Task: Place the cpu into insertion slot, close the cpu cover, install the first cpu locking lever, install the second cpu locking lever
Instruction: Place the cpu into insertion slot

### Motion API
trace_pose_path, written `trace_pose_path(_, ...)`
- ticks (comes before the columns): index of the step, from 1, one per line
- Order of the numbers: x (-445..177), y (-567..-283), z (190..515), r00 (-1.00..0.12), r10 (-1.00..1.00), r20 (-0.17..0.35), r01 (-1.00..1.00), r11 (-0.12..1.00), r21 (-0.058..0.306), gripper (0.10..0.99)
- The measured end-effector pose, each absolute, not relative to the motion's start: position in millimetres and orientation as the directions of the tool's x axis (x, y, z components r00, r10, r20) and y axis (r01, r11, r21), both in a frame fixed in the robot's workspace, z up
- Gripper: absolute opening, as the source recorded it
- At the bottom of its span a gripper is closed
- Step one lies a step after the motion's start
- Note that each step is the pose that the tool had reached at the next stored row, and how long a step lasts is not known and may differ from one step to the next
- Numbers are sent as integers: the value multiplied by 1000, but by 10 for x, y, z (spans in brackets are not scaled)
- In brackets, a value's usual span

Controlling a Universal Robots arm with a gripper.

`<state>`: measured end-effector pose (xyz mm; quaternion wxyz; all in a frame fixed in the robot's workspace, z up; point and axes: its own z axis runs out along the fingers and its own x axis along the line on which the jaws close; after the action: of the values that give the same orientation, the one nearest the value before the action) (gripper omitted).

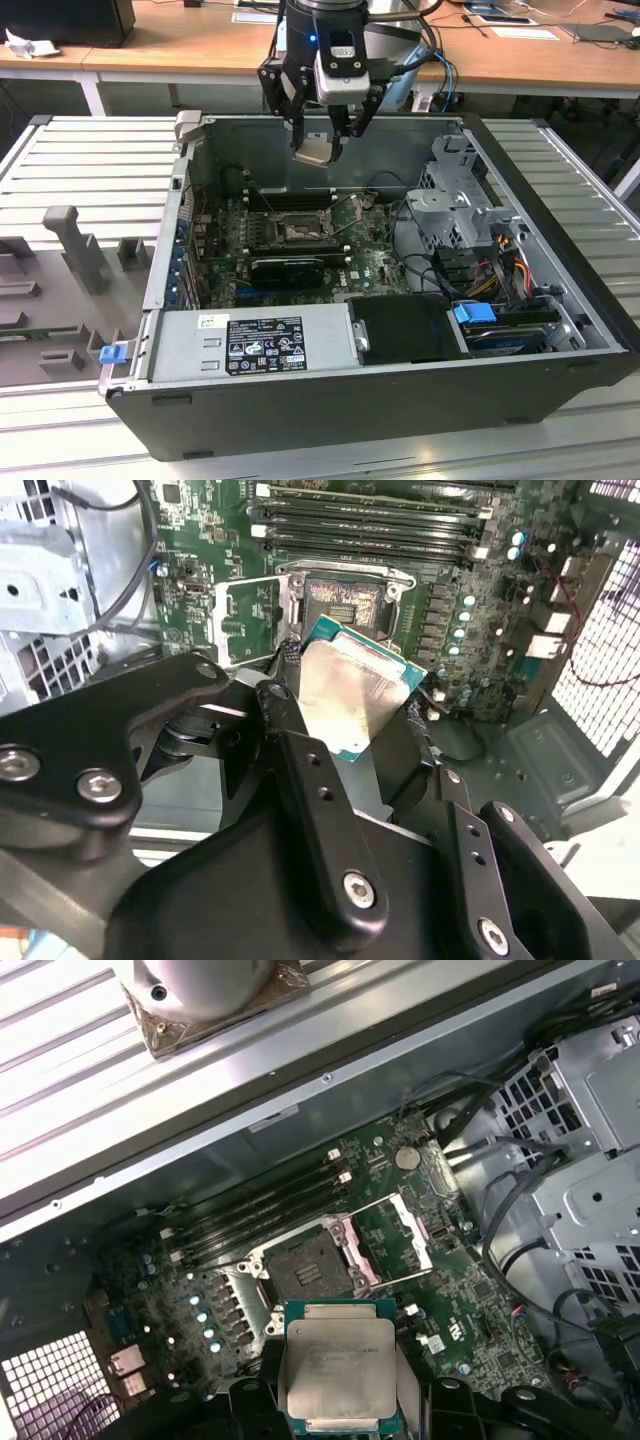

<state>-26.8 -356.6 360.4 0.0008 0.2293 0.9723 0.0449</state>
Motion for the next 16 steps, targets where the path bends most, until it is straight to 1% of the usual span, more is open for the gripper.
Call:
trace_pose_path(5, -268, -3566, 3603, -858, 514, 19, 513, 854, 88, 525)
trace_pose_path(16, -268, -3566, 3597, -804, 594, 19, 593, 801, 88, 525)
